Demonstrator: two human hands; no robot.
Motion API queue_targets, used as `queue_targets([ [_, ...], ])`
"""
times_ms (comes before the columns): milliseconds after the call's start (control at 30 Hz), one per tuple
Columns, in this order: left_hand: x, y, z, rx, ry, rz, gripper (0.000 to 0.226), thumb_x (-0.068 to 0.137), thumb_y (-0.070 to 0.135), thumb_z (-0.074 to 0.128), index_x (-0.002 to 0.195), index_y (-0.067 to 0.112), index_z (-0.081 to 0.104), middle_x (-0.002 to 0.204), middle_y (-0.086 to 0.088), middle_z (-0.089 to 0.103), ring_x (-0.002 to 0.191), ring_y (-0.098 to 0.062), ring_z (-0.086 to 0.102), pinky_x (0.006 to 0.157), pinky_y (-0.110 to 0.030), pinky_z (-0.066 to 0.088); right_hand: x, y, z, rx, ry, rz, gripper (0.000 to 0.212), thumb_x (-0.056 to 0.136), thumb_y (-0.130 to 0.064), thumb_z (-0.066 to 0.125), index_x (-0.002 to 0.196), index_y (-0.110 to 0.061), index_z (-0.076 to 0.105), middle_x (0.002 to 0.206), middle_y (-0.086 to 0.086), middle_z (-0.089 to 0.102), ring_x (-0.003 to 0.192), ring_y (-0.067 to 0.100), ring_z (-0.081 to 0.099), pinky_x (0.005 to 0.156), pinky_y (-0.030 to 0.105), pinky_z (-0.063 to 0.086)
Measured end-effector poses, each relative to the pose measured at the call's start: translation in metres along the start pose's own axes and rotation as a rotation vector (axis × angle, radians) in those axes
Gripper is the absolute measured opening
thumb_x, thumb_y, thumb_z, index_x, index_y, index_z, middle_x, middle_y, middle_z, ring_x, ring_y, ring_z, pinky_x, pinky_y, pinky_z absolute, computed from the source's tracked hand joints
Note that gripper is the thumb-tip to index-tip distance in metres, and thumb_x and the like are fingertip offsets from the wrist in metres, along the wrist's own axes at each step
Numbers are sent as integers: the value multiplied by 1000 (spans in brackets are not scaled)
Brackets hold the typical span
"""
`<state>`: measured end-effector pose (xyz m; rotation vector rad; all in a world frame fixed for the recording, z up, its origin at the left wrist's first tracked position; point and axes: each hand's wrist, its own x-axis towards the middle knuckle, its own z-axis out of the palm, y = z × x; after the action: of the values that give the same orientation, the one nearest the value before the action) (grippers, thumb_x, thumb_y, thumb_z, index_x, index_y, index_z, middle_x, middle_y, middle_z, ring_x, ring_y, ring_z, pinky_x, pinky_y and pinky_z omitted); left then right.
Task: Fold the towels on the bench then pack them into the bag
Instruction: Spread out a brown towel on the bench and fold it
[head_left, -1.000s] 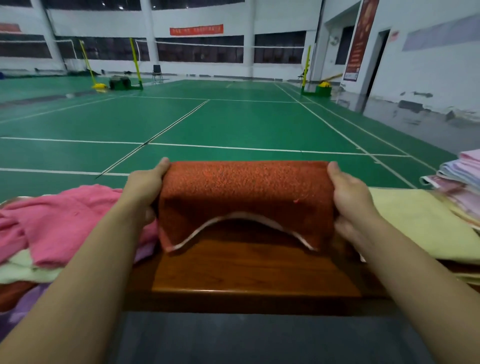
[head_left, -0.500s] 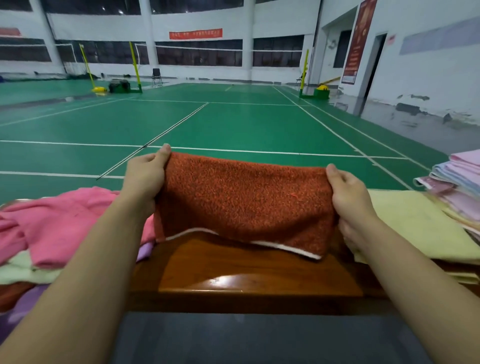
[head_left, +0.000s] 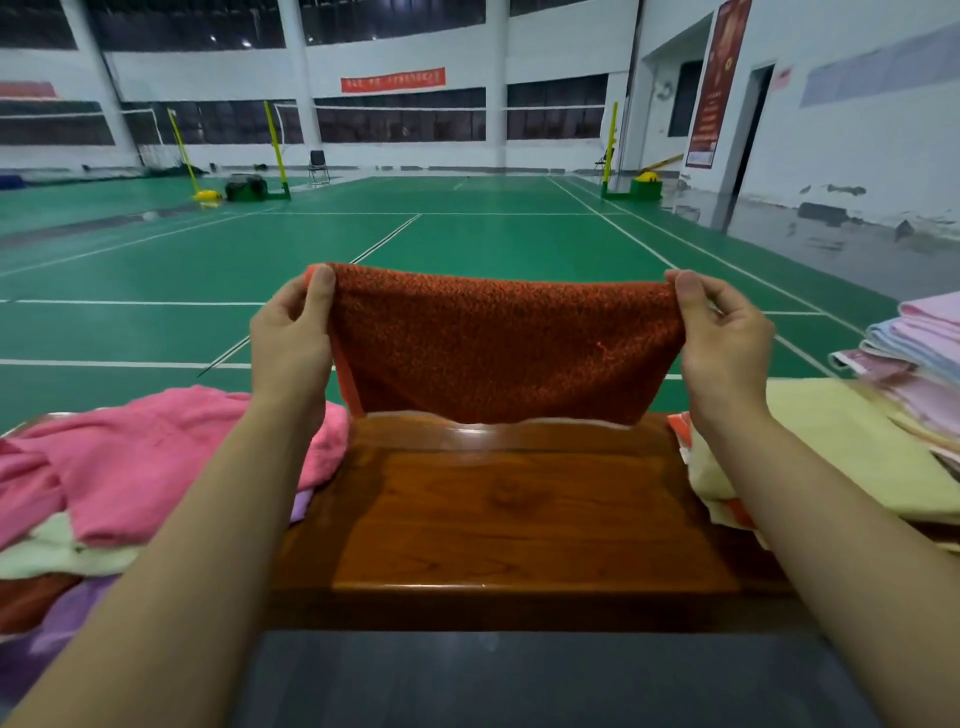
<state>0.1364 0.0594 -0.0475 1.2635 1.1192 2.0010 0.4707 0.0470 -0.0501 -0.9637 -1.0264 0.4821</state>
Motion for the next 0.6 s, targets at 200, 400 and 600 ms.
queue_targets([
  [200, -5, 1, 2, 106, 8, 63, 25, 105, 36, 53, 89, 22, 66, 75, 10, 59, 63, 4, 48, 58, -16, 39, -4, 8, -5, -28, -124, -98, 31, 95, -26, 71, 126, -24, 67, 114, -4, 71, 108, 11, 68, 100, 38, 55],
  [400, -6, -6, -4, 406, -103, 114, 16, 104, 32, 53, 115, 23, 61, 99, 9, 65, 84, 3, 59, 78, -23, 44, -9, 17, -13, -255, -351, -119, 79, 92, -18, 75, 157, -31, 31, 152, -6, 45, 136, 5, 48, 116, 36, 41],
  [600, -12, -18, -13, 558, -248, -69, 24, 108, 28, 46, 129, 21, 55, 109, 2, 61, 101, -15, 56, 82, -25, 35, -20, 18, -17, -440, -584, 108, 103, 91, -25, 75, 161, -40, 2, 163, -3, 27, 143, 13, 38, 120, 42, 33],
])
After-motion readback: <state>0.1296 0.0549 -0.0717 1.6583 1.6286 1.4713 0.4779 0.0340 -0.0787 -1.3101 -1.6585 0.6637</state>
